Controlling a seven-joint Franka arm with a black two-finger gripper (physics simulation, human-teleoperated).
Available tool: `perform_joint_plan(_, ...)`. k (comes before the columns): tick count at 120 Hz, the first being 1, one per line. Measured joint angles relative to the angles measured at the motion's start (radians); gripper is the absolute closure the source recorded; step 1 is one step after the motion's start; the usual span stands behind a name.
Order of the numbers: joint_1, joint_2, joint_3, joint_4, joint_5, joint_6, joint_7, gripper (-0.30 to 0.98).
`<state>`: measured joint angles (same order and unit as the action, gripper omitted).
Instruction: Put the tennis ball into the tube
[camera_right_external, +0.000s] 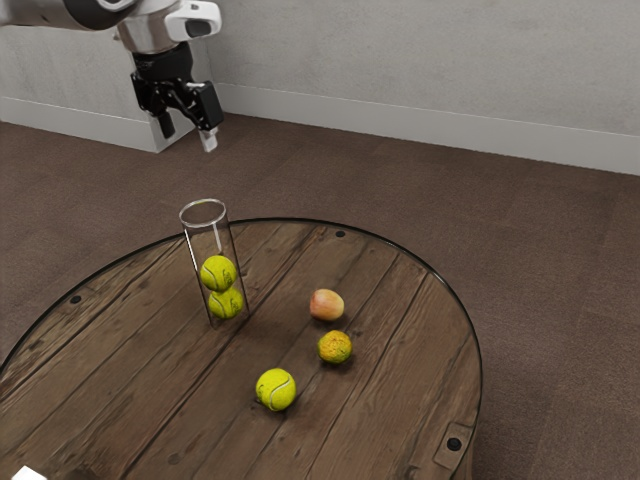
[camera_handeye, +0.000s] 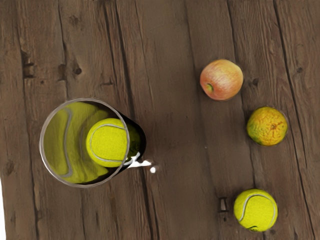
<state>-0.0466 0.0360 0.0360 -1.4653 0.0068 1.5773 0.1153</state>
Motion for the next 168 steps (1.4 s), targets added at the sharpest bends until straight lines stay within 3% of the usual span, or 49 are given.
perform_joint_plan(34,0.005,0.009,-0.007,-0.034,-0.021,0.01,0.013,0.0)
perform_joint_plan(44,0.019,-0.036,-0.029,-0.136,-0.058,0.016,0.011,0.0)
perform_joint_plan(60,-0.021,-0.141,-0.057,-0.386,-0.048,0.108,0.008,0.0)
perform_joint_plan(70,-0.071,-0.148,-0.059,-0.52,-0.039,0.202,0.007,0.0)
perform_joint_plan(104,-0.103,-0.132,-0.062,-0.817,-0.062,0.52,0.004,0.0)
perform_joint_plan(168,-0.141,0.135,-0.074,-0.8,-0.157,0.779,-0.005,0.0)
